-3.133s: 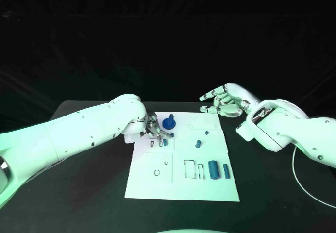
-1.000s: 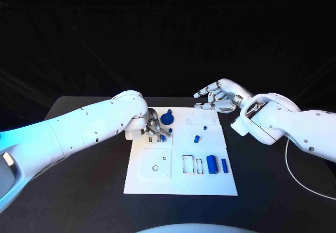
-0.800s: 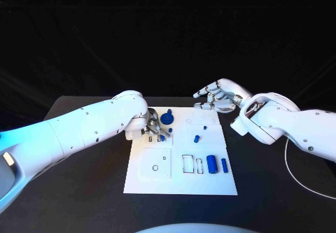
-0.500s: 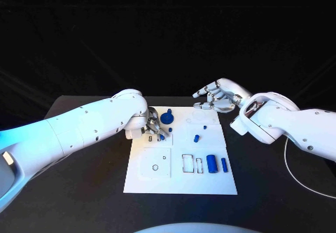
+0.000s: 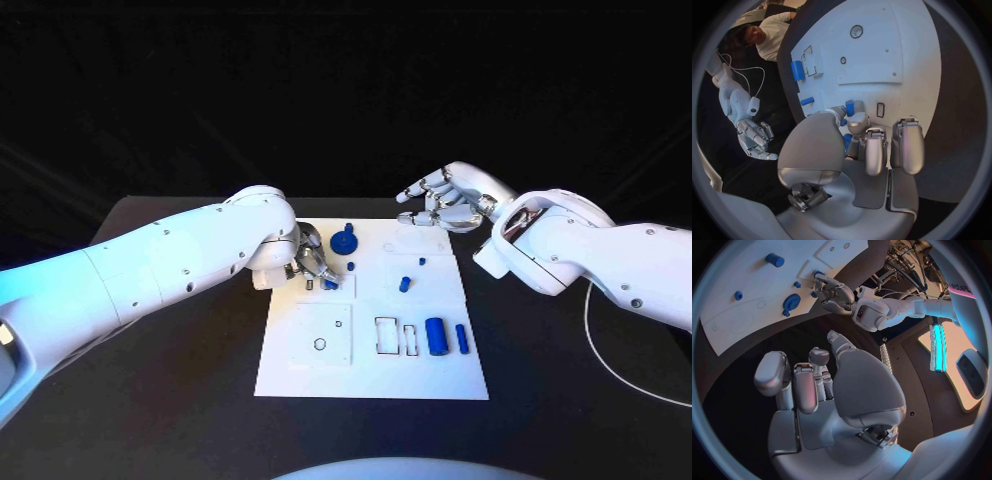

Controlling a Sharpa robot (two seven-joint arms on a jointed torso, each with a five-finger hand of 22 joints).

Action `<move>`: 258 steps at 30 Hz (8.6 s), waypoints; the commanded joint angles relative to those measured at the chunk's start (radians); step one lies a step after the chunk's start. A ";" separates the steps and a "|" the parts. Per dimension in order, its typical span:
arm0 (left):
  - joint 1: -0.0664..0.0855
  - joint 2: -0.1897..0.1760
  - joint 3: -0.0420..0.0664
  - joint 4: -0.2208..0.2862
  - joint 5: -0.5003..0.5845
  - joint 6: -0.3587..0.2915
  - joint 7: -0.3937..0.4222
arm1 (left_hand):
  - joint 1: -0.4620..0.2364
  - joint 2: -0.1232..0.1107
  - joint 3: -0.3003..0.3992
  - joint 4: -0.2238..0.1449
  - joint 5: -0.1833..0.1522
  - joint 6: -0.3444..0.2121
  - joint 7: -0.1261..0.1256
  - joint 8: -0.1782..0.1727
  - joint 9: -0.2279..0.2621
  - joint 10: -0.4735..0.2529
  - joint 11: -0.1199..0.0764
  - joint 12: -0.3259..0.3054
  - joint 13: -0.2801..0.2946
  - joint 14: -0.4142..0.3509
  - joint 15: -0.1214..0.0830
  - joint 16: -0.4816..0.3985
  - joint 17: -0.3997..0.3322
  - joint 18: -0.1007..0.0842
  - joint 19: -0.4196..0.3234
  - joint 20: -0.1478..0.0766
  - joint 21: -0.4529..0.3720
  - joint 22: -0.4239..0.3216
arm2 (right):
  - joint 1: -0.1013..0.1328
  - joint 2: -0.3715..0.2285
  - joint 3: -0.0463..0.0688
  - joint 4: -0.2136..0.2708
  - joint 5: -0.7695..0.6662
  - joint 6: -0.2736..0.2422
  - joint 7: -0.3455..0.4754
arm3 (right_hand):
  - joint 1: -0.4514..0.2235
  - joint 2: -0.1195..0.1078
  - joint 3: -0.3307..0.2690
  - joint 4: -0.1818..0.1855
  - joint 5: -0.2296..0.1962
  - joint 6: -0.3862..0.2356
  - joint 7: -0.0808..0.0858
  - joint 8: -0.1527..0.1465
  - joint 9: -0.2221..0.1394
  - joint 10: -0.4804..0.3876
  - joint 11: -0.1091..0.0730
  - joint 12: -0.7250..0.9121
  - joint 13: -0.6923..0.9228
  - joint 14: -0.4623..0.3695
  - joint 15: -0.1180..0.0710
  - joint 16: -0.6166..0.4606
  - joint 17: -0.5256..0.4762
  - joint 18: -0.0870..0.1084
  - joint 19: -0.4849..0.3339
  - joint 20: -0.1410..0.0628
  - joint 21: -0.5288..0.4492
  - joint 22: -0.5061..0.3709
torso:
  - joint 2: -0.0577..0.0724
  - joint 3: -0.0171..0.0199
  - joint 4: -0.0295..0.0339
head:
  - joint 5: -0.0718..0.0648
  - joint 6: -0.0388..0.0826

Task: Assemble the parts on the task board

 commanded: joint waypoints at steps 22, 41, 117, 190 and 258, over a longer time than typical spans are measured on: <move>-0.008 -0.021 -0.006 0.033 -0.100 -0.031 0.012 | -0.065 -0.017 0.245 -0.199 -0.006 0.000 -0.002 0.010 0.023 0.013 -0.001 0.009 0.003 0.107 0.003 0.002 0.263 -0.015 0.036 0.002 -0.001 0.124 | -0.003 0.009 -0.003 -0.010 -0.009 0.039 -0.002 | -0.004 0.003 -0.003 0.002 0.001 0.010 -0.001 0.006 0.001 0.009 0.000 0.004 -0.001 0.054 0.001 -0.005 0.029 0.000 0.000 -0.004 -0.002 -0.003 | 0.000 0.0000 0.0078 | 0.005 0.001; -0.014 -0.014 -0.010 0.038 -0.131 -0.037 0.013 | -0.068 -0.016 0.250 -0.203 -0.007 -0.002 -0.002 0.010 0.025 0.013 0.000 0.008 0.003 0.107 0.002 0.002 0.263 -0.016 0.037 0.002 0.001 0.126 | -0.004 0.011 -0.003 -0.010 -0.009 0.041 -0.002 | -0.005 0.003 -0.004 0.003 0.000 0.010 -0.001 0.006 0.001 0.008 0.000 0.004 -0.001 0.054 0.001 -0.005 0.029 0.000 -0.001 -0.004 -0.003 -0.004 | 0.000 0.0014 0.0069 | 0.005 -0.001; -0.031 -0.015 -0.014 0.053 -0.137 -0.025 0.021 | -0.151 -0.034 0.209 -0.264 0.090 0.042 -0.022 0.008 0.046 0.038 -0.018 0.016 0.003 0.107 -0.011 0.002 0.263 -0.019 0.045 -0.012 0.009 0.145 | -0.005 0.006 -0.004 -0.009 -0.010 0.052 -0.003 | -0.006 0.008 -0.005 0.005 0.006 0.012 -0.001 0.008 0.001 0.008 0.000 0.005 -0.002 0.053 0.000 -0.009 0.024 0.001 -0.002 -0.004 -0.005 -0.007 | 0.001 0.0005 0.0091 | -0.004 -0.030; -0.152 -0.157 -0.006 0.246 -0.372 -0.528 0.161 | -0.143 -0.017 0.275 -0.281 -0.046 0.036 -0.018 0.009 0.050 0.039 -0.016 0.000 -0.019 0.107 -0.010 0.002 0.263 -0.020 0.050 -0.011 0.008 0.153 | -0.005 -0.008 -0.004 -0.008 -0.003 0.059 0.003 | -0.014 0.014 -0.007 0.013 0.010 0.013 -0.001 0.008 0.001 0.007 0.000 0.006 -0.003 0.052 0.000 -0.012 0.020 0.002 -0.004 -0.005 -0.007 -0.011 | 0.001 0.0002 0.0080 | -0.003 -0.034; -0.151 -0.142 0.000 0.202 -0.256 -0.332 0.095 | -0.292 -0.071 0.094 -0.152 -0.015 0.102 -0.036 0.008 0.006 0.069 -0.028 0.037 0.011 0.107 -0.020 0.002 0.263 -0.026 0.061 -0.019 0.025 0.177 | -0.009 -0.004 -0.005 -0.015 0.002 0.071 0.007 | -0.024 0.022 -0.009 0.025 0.014 0.013 -0.001 0.009 0.000 0.007 0.000 0.007 -0.004 0.052 0.000 -0.017 0.015 0.003 -0.007 -0.004 -0.012 -0.020 | 0.001 0.0017 0.0080 | -0.009 -0.048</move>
